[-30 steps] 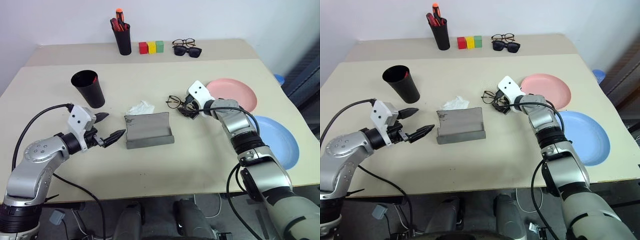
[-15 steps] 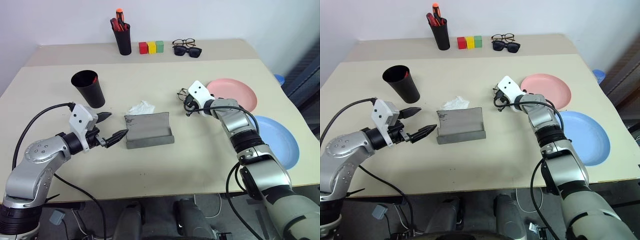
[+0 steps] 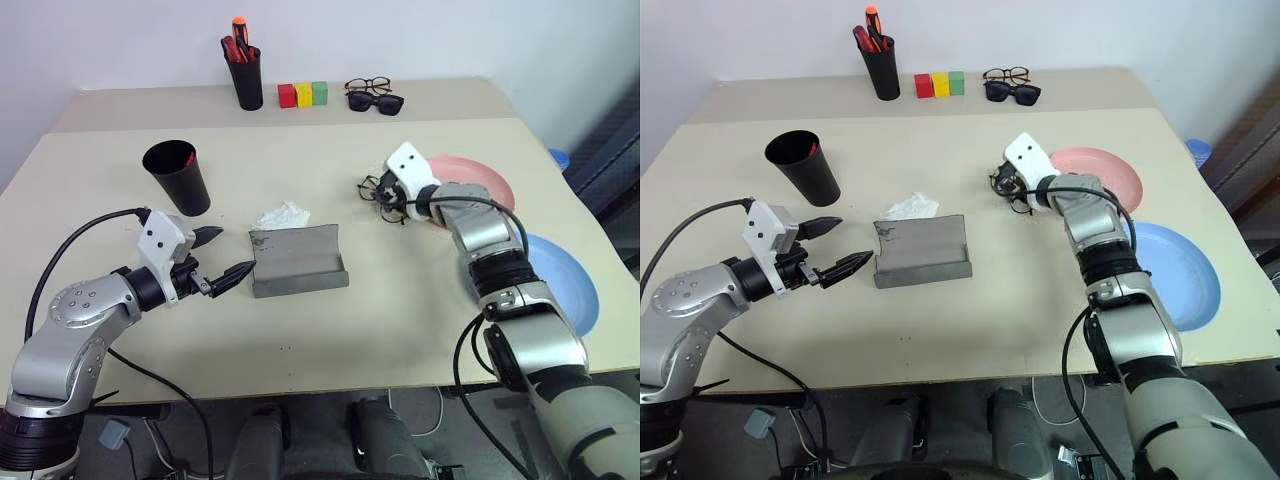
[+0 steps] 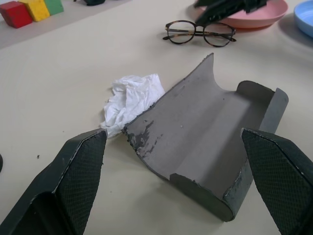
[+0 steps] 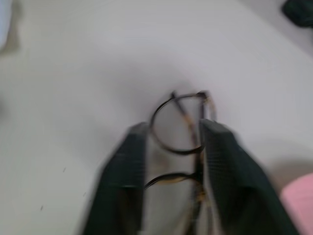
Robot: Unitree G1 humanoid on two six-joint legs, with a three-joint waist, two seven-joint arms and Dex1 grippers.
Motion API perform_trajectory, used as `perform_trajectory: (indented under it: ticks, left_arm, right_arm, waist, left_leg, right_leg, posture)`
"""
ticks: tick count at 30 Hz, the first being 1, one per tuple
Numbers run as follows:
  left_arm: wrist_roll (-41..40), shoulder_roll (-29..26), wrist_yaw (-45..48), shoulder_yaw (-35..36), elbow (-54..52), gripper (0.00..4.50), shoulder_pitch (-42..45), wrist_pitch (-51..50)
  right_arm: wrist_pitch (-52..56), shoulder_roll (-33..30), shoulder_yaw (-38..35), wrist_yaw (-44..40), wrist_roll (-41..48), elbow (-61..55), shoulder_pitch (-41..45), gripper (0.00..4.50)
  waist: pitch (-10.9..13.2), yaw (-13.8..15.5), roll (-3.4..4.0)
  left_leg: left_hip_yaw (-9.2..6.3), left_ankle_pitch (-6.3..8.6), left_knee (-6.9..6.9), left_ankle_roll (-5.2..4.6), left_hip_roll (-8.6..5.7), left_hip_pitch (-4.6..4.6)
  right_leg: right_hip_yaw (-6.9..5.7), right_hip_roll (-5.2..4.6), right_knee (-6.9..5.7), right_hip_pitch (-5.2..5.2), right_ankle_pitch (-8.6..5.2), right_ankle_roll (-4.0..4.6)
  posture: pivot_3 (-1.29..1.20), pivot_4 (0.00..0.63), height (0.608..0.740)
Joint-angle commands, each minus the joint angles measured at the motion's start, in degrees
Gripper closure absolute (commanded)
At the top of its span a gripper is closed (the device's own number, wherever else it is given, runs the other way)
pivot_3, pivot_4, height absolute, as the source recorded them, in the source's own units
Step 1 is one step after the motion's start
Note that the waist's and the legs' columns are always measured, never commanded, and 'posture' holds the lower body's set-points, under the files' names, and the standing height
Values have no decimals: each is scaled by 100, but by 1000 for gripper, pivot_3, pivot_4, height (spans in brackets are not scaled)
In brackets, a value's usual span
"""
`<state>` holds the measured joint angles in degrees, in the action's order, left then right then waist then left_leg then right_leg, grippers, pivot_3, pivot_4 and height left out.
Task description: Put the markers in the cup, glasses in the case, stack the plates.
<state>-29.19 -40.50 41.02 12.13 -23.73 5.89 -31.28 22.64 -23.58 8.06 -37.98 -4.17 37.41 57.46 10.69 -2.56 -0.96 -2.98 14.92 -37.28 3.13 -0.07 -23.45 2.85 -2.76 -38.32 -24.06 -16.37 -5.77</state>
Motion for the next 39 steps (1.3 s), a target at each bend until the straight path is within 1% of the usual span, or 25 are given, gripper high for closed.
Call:
perform_trajectory:
  ticks: [1, 6, 12, 22, 30, 33, 36, 39]
  left_arm:
    - [51, 16, 15, 50, 9, 0, 64, 197]
    - [105, 60, 40, -1, 118, 0, 59, 337]
    - [141, 124, 50, 36, 95, 0, -69, 442]
    - [170, 151, 27, 10, 84, 0, -125, 479]
    - [215, 156, 85, -12, 181, 0, -91, 532]
    - [242, 163, 116, -10, 223, 0, -92, 578]
    - [262, 171, 154, 1, 267, 0, -109, 627]
    - [287, 181, 194, 3, 324, 0, -135, 694]
  right_arm:
    - [-47, -155, 29, -160, -95, 462, 375, 2223]
    - [-485, -152, 82, -300, -188, 1463, 755, 2223]
    - [-896, -47, 130, -298, -340, 2269, 1047, 2223]
    - [-895, 101, -136, -195, -229, 2900, 1285, 2223]
    - [-807, 140, -284, -220, -187, 3040, 1334, 2223]
    - [-805, 134, -291, -236, -190, 3044, 1323, 3015]
    - [-813, 139, -304, -261, -200, 3034, 1316, 4474]
    - [-846, 145, -301, -291, -218, 3030, 1314, 4474]
  waist:
    - [0, 0, 0]
    - [0, -1, 0]
    - [0, -18, 0]
    - [0, -10, 0]
    - [0, -9, 1]
    - [0, -9, 1]
    - [0, -17, 1]
    - [1, -13, 2]
  left_leg:
    - [0, 0, 0, 0, 0, 0]
    - [4, 0, 0, 0, -1, 0]
    - [4, 0, 2, 0, -1, 0]
    - [5, 0, 2, 0, -1, 0]
    - [5, 0, 3, 0, -1, 0]
    - [5, 0, 3, 0, -1, 0]
    - [5, 0, 3, 0, -1, 0]
    - [5, 0, 3, 0, 0, 0]
  right_leg:
    - [0, 0, 0, 0, 0, 0]
    - [0, -1, 2, 0, 0, 0]
    - [1, -1, 2, -1, 0, 0]
    - [2, -2, 1, -2, 0, 0]
    - [2, -1, 1, -2, 0, 0]
    - [2, -1, 1, -2, 0, 0]
    - [2, 0, 1, -2, 0, 0]
    - [2, 0, 1, -2, 0, 0]
  posture:
    - [0, 150, 740]
    - [0, 150, 740]
    - [0, 150, 740]
    - [0, 150, 740]
    - [0, 150, 740]
    - [0, 150, 740]
    - [0, 150, 740]
    - [0, 150, 740]
